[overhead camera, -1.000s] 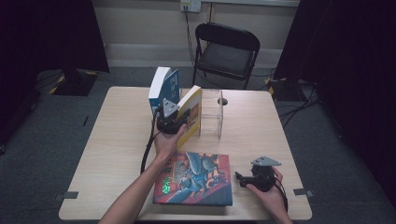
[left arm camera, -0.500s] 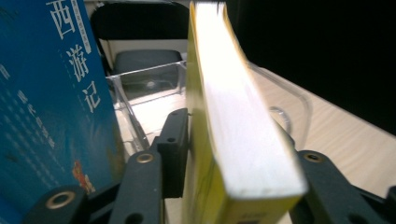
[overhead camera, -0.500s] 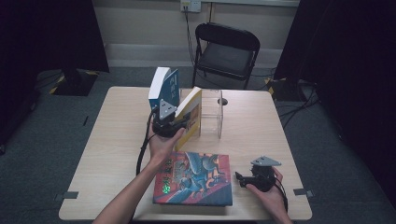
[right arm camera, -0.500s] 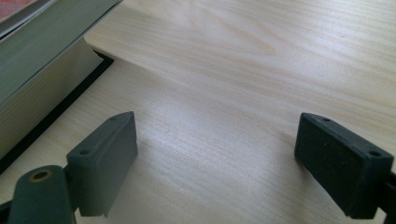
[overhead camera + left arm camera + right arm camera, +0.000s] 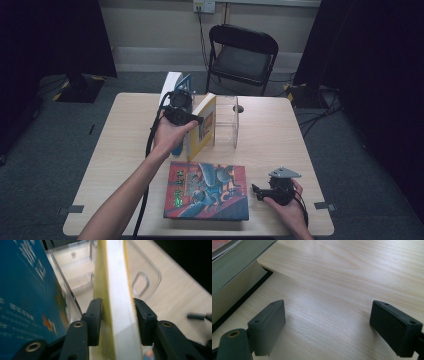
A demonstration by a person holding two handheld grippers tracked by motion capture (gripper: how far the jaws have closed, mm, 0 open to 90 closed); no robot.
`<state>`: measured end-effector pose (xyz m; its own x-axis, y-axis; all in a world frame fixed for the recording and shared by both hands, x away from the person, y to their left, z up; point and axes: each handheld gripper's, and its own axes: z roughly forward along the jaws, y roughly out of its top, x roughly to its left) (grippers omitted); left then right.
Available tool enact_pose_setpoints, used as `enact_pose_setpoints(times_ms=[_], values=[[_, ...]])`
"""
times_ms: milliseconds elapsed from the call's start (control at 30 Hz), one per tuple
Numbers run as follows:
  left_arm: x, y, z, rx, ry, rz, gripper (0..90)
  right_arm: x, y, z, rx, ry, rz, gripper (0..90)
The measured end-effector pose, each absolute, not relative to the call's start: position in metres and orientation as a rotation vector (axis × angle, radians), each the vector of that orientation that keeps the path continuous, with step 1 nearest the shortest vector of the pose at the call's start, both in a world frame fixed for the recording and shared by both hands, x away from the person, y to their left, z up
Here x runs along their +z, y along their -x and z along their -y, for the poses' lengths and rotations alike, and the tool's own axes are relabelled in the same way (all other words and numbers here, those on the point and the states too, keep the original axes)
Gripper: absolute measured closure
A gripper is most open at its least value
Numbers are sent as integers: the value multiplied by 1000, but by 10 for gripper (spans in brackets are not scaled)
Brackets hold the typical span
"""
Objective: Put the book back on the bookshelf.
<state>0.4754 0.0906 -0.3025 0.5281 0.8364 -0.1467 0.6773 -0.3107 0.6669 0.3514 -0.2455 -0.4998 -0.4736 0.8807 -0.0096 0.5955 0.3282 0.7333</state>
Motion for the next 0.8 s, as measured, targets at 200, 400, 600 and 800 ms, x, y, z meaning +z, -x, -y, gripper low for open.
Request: enact_pose_setpoints(times_ms=[200, 400, 600, 800], values=[[-295, -501, -79, 106, -2286, -1338, 621, -500, -351, 246, 949, -1303, -2191, 130], [-291, -517, -65, 53, -2410, -1398, 659, -500, -351, 246, 950, -1304, -2191, 130], [-288, -518, -58, 162, -2416, -1498, 755, -500, -351, 246, 950, -1305, -2190, 130], [-289, -523, -64, 159, -2346, -1537, 757, -500, -352, 246, 951, -1304, -2191, 129]])
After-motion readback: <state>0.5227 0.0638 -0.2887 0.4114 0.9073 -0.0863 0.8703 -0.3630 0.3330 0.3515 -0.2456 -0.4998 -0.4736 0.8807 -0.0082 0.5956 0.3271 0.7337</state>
